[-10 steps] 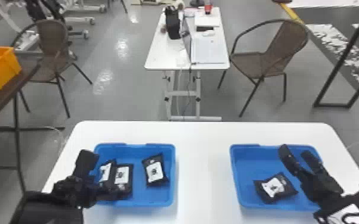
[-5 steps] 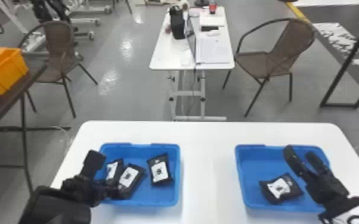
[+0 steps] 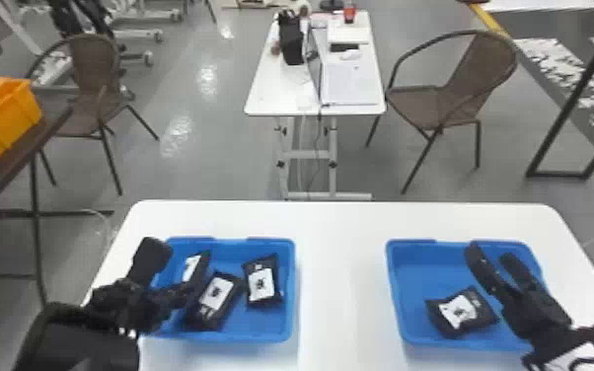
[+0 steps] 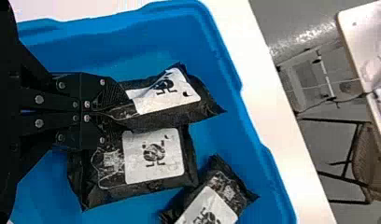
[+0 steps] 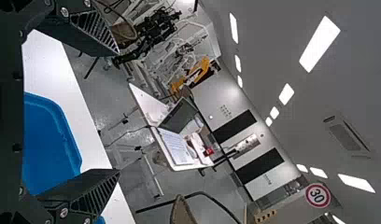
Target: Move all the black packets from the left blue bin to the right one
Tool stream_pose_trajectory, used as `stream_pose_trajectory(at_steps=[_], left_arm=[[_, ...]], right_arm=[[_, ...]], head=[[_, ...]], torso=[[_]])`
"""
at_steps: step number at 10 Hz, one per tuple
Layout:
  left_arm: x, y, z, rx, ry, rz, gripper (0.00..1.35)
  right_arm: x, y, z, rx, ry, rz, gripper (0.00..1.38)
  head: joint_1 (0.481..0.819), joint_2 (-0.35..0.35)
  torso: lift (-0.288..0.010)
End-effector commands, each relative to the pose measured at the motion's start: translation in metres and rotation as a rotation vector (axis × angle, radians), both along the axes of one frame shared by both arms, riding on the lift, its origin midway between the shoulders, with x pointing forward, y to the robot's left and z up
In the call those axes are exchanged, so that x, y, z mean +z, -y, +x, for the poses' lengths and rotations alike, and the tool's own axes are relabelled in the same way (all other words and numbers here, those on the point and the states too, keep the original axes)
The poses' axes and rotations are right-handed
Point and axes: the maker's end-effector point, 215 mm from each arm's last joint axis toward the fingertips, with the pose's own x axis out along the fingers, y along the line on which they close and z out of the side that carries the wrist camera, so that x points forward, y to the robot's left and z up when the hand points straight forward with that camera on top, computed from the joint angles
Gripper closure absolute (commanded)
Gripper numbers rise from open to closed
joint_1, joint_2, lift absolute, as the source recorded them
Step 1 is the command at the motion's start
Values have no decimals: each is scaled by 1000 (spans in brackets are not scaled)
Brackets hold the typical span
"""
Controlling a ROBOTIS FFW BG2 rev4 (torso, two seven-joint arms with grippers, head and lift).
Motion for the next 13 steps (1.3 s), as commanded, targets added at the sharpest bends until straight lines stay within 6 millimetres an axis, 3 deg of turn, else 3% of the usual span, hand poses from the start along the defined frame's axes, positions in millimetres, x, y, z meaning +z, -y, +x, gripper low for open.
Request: stream_pose_trajectory(at_steps=[1, 3, 4, 7, 9, 11, 13], left_arm=[[38, 15, 14, -58, 98, 7, 1213], [102, 73, 51, -282, 327, -22, 1213], [115, 103, 62, -366, 380, -29, 1211], [121, 191, 82, -582, 448, -87, 1211], [119, 249, 93, -723, 439, -97, 1211], [123, 291, 97, -814, 440, -104, 1213], [130, 320, 97, -861, 448, -125, 1211]], right_arm=[[0, -2, -1, 5, 2, 4, 134], [5, -12, 4, 25, 13, 12, 134], [11, -17, 10, 37, 26, 15, 134], [35, -57, 29, 132, 76, 25, 134], [51, -99, 39, 237, 106, 26, 134], [60, -133, 47, 305, 116, 38, 131], [58, -156, 53, 350, 102, 49, 130]], head=[[695, 62], [695, 41], [695, 14], [695, -52], [695, -81], [695, -95], [695, -101]], torso=[[0], [0], [0], [0], [0], [0], [0]])
